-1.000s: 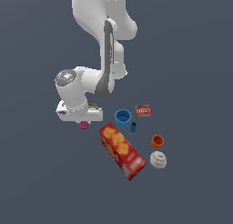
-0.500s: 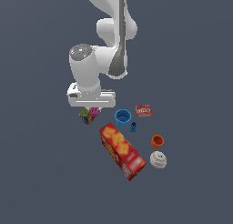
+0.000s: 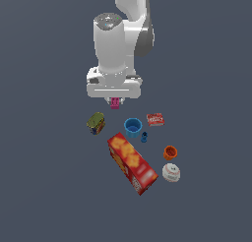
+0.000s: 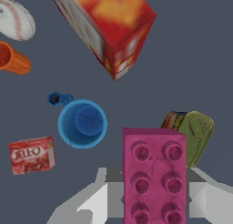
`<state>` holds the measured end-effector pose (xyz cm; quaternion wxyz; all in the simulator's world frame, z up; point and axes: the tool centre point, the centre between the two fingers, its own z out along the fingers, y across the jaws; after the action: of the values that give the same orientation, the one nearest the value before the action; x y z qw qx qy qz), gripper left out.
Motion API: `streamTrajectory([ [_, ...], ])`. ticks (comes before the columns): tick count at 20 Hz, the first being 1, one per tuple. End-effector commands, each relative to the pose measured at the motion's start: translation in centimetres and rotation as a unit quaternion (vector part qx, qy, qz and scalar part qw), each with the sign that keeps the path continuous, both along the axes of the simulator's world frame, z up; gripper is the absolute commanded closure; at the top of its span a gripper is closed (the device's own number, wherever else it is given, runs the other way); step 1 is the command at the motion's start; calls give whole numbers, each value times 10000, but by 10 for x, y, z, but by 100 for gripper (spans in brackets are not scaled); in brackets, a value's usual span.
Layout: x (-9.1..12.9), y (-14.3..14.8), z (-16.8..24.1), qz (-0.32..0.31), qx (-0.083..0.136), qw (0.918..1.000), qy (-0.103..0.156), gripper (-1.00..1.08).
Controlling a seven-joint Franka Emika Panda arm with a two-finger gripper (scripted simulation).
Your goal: Pick up a designated object from a clutter of objects.
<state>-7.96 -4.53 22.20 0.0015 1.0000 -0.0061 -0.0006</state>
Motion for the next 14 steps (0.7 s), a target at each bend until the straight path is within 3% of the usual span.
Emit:
streamTrajectory([
  [1,-9,16,20,-1,-5,10000,-1,108],
  [14,-43,89,106,2,4,10000,-3,108],
])
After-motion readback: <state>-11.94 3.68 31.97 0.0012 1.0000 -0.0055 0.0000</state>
